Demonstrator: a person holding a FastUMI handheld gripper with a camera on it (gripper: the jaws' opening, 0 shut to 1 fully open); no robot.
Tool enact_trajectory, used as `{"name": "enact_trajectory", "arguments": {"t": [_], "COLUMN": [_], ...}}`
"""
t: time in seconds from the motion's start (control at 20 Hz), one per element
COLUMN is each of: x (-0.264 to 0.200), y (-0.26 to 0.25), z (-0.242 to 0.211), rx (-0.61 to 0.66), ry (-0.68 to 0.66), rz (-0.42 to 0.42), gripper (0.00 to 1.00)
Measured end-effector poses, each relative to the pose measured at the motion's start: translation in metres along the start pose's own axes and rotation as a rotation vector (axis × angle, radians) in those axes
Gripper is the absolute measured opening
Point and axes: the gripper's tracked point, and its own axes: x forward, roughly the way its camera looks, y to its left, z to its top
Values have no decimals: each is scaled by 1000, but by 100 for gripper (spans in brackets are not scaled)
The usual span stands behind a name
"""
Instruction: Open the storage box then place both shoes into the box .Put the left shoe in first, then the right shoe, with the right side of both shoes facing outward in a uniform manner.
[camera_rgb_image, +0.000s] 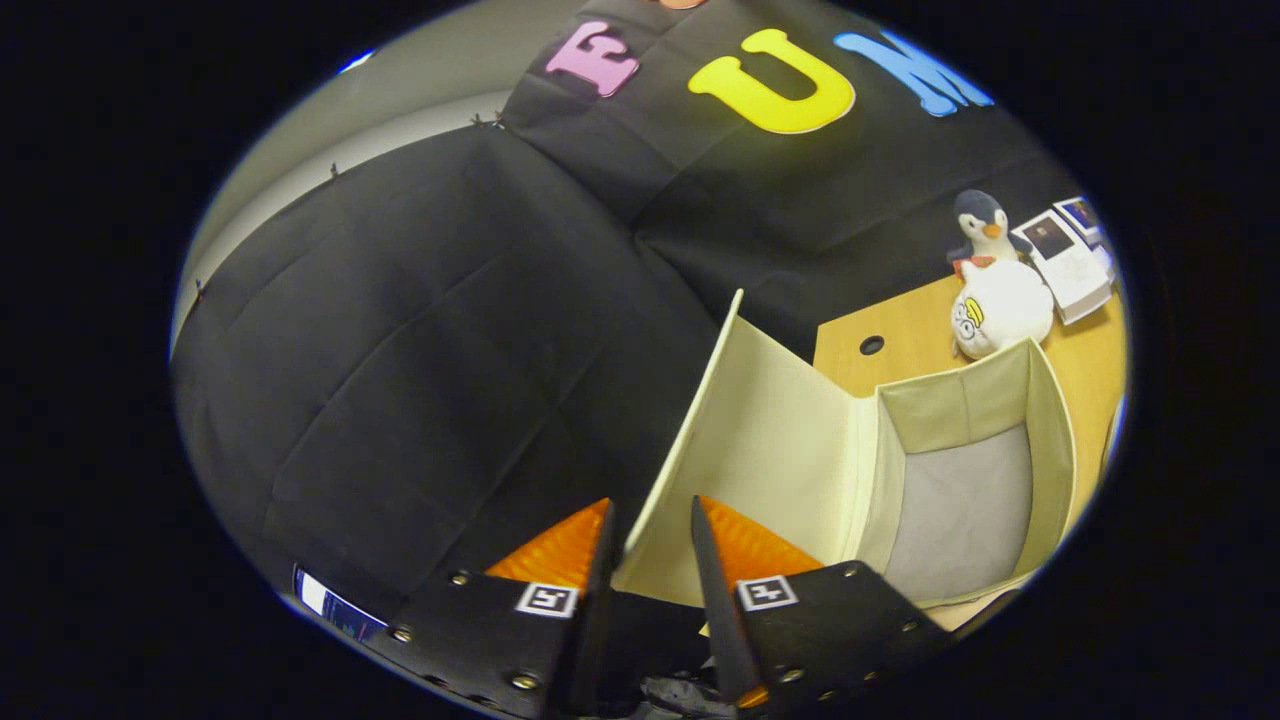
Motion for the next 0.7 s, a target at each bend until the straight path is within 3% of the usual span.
{"name": "enact_trajectory", "arguments": {"t": [0.15, 0.45, 0.7], "x": [-5, -46, -92], "y": [-9, -40, -86], "z": [0, 24, 55], "rx": [-129, -267, -344], "ry": [8, -43, -105], "rz": [-40, -105, -210], "gripper": [97, 97, 97]}}
